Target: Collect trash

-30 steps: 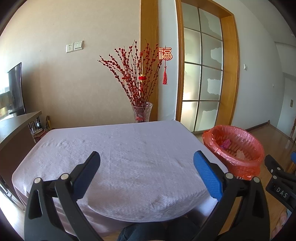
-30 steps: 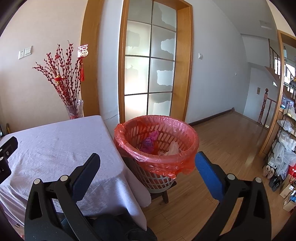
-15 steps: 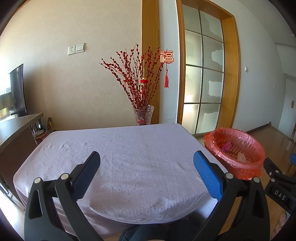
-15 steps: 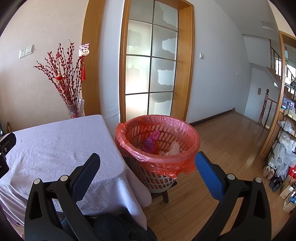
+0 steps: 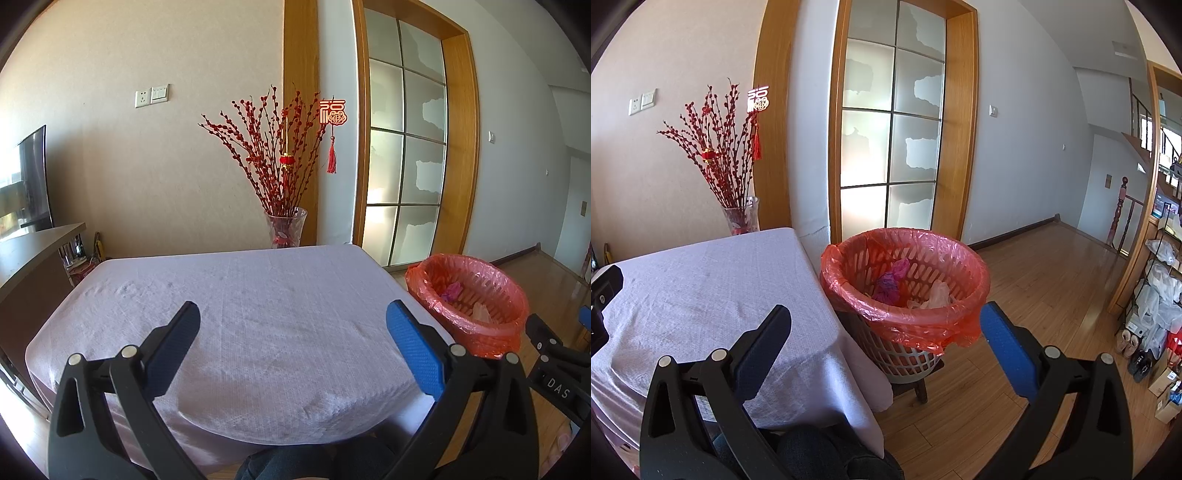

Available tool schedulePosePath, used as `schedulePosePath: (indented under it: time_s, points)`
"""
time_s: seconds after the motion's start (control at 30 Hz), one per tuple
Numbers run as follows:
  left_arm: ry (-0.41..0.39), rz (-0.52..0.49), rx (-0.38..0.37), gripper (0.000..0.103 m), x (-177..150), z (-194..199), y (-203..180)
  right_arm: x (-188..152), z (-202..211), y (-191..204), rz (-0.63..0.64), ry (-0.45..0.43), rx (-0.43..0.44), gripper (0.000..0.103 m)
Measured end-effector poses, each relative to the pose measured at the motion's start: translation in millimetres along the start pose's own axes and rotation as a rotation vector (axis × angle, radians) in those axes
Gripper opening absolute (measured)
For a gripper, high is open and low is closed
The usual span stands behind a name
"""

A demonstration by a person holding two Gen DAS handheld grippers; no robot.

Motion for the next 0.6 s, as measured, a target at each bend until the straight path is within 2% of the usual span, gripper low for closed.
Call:
schedulePosePath:
  time_s: [0.6]
  points:
    - [0.008, 0.004, -0.001, 0.099, -3.8, -0.6, 1.0, -0.3, 0.3, -0.3, 0.0, 0.0, -0.002, 0.101]
Point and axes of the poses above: each gripper's, at about its wrist camera, not at the fingertips, and z roughly against the way its jaws point, y to its left, x to its top, the point moved 5 cm from there along -z, roughly the way its jaws point, and after that the axes turned 11 degrees about z, right-handed, at the moved point
